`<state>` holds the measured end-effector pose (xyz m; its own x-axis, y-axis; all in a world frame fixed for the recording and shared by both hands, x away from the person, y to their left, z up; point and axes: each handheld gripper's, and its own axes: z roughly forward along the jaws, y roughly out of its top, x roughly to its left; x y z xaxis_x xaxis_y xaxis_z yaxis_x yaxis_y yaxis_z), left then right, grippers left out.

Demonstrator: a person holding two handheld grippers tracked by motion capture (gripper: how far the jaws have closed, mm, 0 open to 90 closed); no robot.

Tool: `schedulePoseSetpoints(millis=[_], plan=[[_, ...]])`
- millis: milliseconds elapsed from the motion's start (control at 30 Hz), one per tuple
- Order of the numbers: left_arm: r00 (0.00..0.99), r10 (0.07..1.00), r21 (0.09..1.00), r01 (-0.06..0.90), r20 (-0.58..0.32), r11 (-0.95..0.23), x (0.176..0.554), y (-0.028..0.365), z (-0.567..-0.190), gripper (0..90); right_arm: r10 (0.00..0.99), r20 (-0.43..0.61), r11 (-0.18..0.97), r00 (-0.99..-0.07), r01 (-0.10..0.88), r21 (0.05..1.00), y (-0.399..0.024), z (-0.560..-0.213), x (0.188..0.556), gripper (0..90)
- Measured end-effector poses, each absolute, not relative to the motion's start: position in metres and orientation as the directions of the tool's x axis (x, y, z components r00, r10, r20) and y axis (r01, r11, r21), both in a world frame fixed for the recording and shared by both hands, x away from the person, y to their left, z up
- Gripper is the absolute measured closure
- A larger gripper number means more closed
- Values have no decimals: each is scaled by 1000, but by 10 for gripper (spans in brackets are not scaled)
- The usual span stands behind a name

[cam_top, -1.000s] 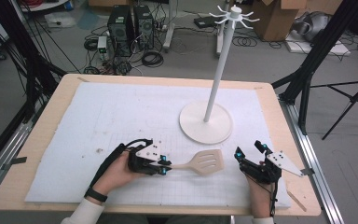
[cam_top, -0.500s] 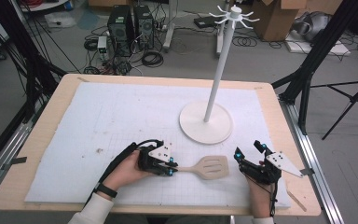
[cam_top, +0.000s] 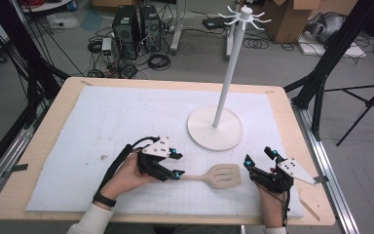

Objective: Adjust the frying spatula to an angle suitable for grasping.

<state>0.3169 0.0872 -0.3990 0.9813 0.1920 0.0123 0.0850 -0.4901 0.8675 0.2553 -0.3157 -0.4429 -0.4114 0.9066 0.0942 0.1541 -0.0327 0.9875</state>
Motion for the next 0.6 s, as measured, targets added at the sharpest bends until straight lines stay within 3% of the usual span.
schedulePoseSetpoints(millis=[100,333,467,600], plan=[[970,244,893,106,5,-438,315,115,-397,300,900,99,-33,-424,160,987,-315,-442,255,169],[944,331,943,128,-21,-307,306,174,-399,189,880,90,-8,-467,175,985,-312,-442,258,146],[896,445,957,124,5,-262,295,214,-408,186,866,82,11,-494,182,983,-311,-441,259,146],[878,479,967,131,-12,-216,287,236,-416,186,862,53,38,-504,168,985,-311,-438,258,146]])
